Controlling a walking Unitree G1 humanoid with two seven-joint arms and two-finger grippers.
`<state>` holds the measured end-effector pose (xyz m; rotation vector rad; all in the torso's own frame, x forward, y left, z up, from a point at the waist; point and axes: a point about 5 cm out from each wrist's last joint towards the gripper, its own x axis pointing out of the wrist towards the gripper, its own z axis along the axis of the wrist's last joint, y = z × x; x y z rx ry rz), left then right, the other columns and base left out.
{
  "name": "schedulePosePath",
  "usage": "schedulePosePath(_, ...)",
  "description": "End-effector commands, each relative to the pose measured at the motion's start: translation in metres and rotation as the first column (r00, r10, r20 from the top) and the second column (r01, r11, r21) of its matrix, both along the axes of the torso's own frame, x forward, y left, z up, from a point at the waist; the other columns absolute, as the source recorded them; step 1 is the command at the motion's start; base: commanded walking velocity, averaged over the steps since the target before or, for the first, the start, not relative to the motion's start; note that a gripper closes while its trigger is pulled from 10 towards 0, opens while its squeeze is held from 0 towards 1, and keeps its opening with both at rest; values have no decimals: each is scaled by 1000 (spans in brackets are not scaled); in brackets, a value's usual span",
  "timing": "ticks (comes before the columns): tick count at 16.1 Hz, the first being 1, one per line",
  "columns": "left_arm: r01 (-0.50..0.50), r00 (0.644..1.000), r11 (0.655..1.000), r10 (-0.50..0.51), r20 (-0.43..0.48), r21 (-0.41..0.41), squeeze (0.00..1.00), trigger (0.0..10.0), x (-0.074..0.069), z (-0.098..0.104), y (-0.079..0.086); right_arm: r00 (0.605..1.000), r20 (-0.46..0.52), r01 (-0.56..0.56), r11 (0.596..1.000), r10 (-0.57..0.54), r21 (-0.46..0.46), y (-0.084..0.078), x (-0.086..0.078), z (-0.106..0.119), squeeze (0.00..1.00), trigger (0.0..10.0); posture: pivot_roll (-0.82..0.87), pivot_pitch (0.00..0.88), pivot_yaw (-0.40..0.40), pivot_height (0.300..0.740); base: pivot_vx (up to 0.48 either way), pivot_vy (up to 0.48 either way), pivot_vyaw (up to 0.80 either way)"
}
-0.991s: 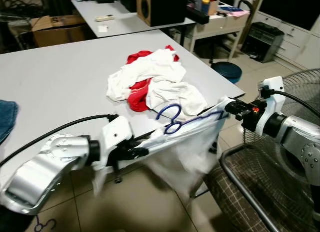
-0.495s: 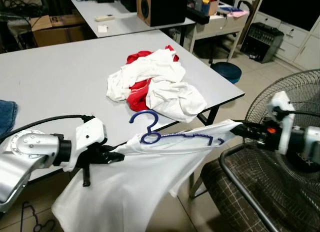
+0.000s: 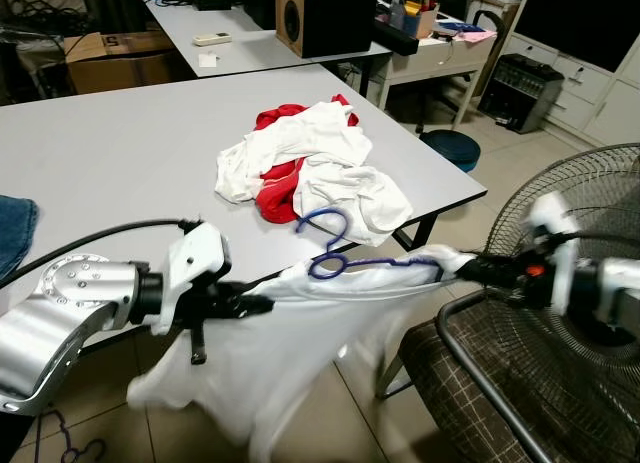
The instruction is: Hang hanger
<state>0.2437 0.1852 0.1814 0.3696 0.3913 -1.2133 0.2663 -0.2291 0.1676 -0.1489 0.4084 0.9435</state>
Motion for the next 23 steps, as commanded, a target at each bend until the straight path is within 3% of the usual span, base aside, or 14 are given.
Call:
schedulePosePath(1,-11,999,1000,12,48,-5,0,0,3,12,2,1000,-1,18,999,-18,-44,-3,1,-5,0,0,-54,0,-75,740,0,0,0)
schedulePosePath(2,-37,998,992,31,49,125,0,0,4,5,16,997,-6,78,991,-80,-110,-12,3,-12,0,0,-54,0,-75,740,0,0,0)
schedulePosePath(3,-47,998,986,40,46,158,0,0,4,2,20,995,-8,103,989,-104,-105,-15,4,-12,0,0,-54,0,-75,740,0,0,0)
schedulePosePath(4,-70,997,967,61,42,243,0,0,4,-7,26,986,7,163,978,-164,-128,-24,8,-10,0,0,-54,0,-75,740,0,0,0)
schedulePosePath(8,-182,982,950,164,90,253,0,0,13,-11,26,974,18,227,959,-227,-168,-37,12,-12,0,0,-59,0,-74,740,0,0,0)
schedulePosePath(10,-200,978,959,182,105,200,0,0,16,-8,22,978,26,208,970,-206,-129,-30,11,-8,0,0,-59,0,-74,740,0,0,0)
schedulePosePath(11,-169,983,974,155,97,153,0,0,15,-6,9,983,35,184,980,-182,-77,-19,12,-3,0,0,-59,0,-72,740,0,0,0)
schedulePosePath(14,-67,996,986,57,67,154,0,0,9,-13,-9,987,63,150,988,-148,-38,-3,17,4,0,0,-56,0,-70,740,0,0,0)
schedulePosePath(16,33,998,984,-41,40,176,0,0,0,-17,-16,987,87,140,989,-134,-58,-1,20,8,0,0,-56,0,-68,740,0,0,0)
schedulePosePath(18,90,995,968,-98,22,234,0,0,-4,-19,-8,989,85,125,987,-117,-104,-7,18,11,0,0,-56,0,-64,740,0,0,0)
schedulePosePath(21,172,984,967,-177,11,189,0,0,-6,-12,-12,994,72,92,976,-79,-195,-11,16,3,0,0,-54,0,-63,740,0,0,0)
schedulePosePath(23,213,976,963,-218,13,162,0,0,-6,-11,-21,998,67,31,985,-20,-170,1,15,4,0,0,-53,0,-60,740,0,0,0)
